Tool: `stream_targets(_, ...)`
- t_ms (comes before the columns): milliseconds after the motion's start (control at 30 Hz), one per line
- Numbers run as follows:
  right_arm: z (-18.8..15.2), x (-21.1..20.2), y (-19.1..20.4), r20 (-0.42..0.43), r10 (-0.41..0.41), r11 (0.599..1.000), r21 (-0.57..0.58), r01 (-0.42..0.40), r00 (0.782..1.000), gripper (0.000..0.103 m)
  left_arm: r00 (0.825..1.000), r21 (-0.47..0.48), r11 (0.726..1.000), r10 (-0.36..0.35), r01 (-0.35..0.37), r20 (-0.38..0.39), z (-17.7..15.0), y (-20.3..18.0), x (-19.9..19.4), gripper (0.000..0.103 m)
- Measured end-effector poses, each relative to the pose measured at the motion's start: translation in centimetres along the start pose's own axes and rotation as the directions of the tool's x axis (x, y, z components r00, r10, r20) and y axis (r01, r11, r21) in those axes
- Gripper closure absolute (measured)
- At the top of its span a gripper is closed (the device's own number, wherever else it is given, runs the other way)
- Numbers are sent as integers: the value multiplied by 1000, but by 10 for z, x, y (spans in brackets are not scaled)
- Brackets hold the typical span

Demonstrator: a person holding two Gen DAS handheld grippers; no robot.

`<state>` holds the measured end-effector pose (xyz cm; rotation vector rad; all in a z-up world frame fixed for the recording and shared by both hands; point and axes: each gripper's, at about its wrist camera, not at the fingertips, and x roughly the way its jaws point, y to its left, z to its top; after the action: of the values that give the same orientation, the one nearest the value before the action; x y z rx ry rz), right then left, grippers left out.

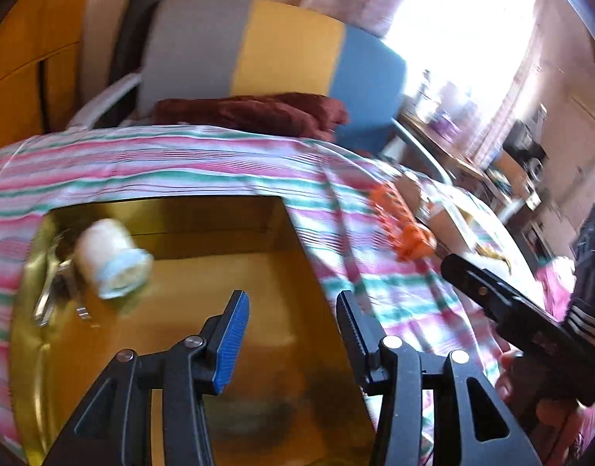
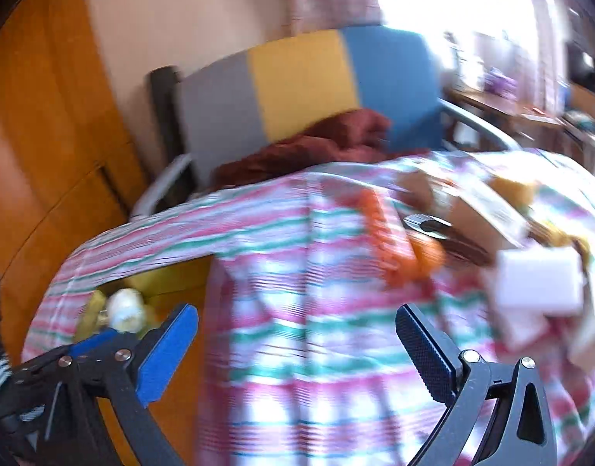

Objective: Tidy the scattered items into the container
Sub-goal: 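Move both open tools back toward the remaining items, then grasp a white sponge with the left tool while the right grasps the cream box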

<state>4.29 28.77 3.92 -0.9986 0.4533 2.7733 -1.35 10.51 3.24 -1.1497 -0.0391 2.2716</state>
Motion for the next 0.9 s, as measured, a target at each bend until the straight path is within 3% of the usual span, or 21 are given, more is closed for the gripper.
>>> stream_targets(167, -18, -5, -66, -33, -126, 985, 113, 129, 991, 0, 998, 88, 995, -50, 54, -47, -2, -40, 15, 55)
stream_targets(367, -25, -36, -144, 0, -285, 920, 282, 273, 959, 0, 993, 167, 981, -85, 98, -84, -3, -76, 30, 55)
stream_targets(533, -17, -55, -181, 17, -372, 878, 331, 346, 928, 0, 987, 193, 974, -97, 122, -132, -2, -99, 50, 55)
stream_targets(600, -14, -62, -192, 26, -422, 854, 347, 387, 906, 0, 984, 205, 970, -101, 131, -147, -1, -109, 59, 55)
stream_targets(700, -14, -66, -208, -12, -518, 798, 355, 488, 856, 0, 977, 223, 963, -113, 152, -179, 1, -127, 71, 55)
stream_targets(900, -31, -58, -235, -77, -494, 789, 378, 484, 866, 1, 952, 235, 940, -194, 249, -235, 3, -158, 85, 55)
